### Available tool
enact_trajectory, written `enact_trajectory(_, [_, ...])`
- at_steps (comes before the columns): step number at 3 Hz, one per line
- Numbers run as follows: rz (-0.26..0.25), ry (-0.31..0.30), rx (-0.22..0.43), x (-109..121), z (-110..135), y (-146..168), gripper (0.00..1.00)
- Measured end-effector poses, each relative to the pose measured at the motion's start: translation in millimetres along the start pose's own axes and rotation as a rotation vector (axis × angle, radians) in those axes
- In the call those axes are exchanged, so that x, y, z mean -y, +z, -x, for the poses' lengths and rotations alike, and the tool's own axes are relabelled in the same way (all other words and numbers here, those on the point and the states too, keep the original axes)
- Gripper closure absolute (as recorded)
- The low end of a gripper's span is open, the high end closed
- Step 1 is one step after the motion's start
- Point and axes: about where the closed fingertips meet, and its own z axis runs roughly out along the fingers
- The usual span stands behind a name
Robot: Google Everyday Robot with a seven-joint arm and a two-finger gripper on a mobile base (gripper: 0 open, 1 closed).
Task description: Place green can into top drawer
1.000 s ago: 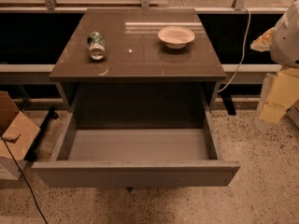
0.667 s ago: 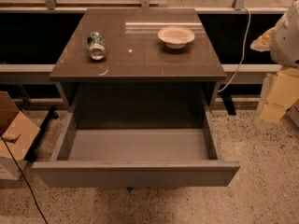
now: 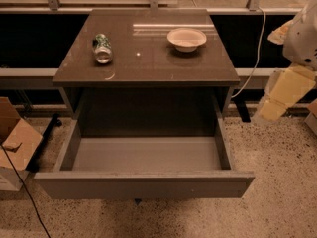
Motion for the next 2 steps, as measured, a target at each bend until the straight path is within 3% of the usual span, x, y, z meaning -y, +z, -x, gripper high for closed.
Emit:
enact_trajectory(1, [-0.069,0.042,0.104,17.7,22.5,9.8,0.00])
enact_trajectory(2, [-0.091,0.079,0.215,34.8,44.5,20.6,0.00])
